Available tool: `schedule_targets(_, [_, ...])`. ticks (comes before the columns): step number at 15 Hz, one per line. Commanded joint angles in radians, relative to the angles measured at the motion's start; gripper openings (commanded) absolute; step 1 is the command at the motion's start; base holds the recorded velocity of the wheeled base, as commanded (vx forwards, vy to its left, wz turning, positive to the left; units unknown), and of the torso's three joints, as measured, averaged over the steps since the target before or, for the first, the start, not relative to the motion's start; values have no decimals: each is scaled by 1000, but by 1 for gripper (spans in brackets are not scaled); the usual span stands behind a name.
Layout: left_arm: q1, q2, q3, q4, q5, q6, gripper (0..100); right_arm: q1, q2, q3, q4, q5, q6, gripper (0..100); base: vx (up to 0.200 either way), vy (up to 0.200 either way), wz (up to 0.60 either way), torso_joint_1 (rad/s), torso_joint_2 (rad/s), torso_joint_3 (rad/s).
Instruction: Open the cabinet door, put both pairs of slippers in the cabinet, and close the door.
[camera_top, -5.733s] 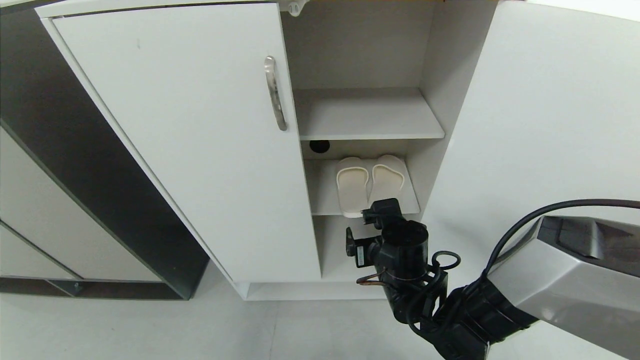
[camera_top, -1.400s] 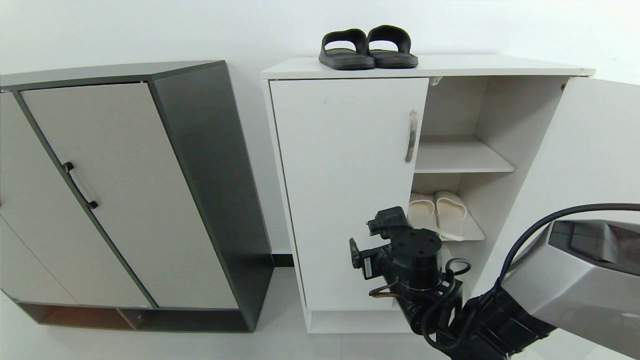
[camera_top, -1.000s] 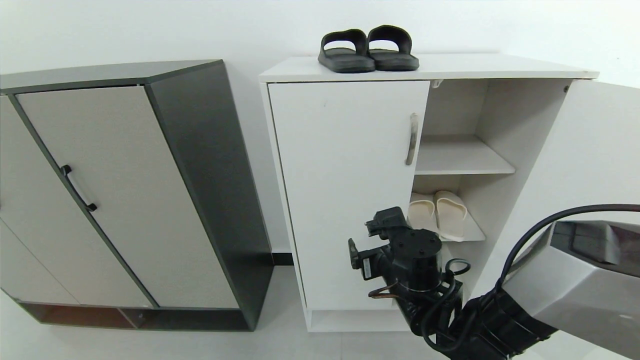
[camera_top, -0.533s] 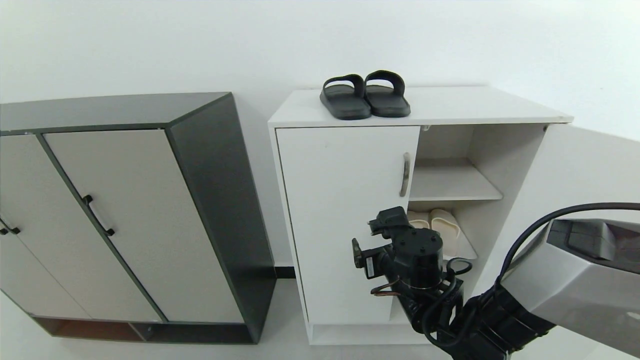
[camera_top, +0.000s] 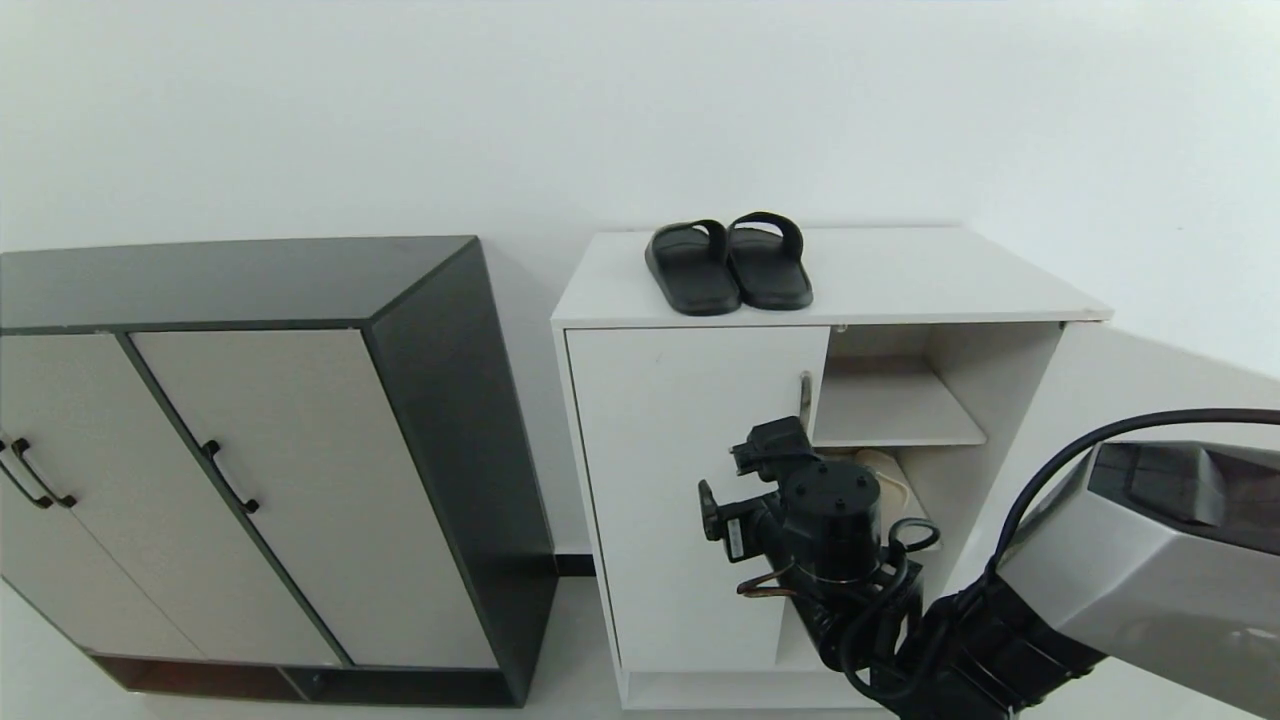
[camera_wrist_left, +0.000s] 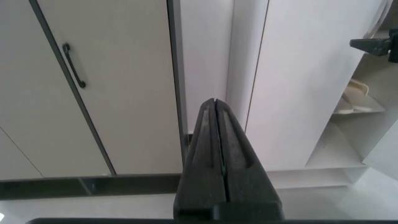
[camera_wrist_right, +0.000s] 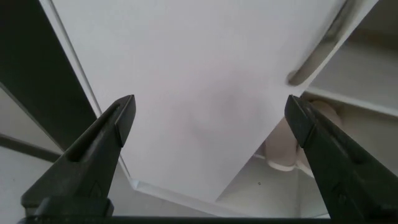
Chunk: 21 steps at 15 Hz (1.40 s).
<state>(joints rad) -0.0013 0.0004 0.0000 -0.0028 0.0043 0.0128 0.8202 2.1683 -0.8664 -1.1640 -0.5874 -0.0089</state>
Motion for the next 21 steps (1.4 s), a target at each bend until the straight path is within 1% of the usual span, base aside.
schedule_targets(1, [0,1,0,0,0,0,0,0,5,0,-2,0,0,100,0,0,0,198,-491,-315])
schedule_targets(9, [0,1,0,0,0,0,0,0,8,0,-3,-2,0,100,0,0,0,210,-516,-312])
schedule_targets(16, [0,1,0,0,0,0,0,0,8,0,-3,-2,0,100,0,0,0,256,-584,-327])
schedule_targets(20, [0,1,0,0,0,0,0,0,7,6,-11,0,0,100,0,0,0,202,-434,-236])
schedule_targets(21, [0,0,0,0,0,0,0,0,7,18,-31,5,-8,100,0,0,0,173,-373,-203])
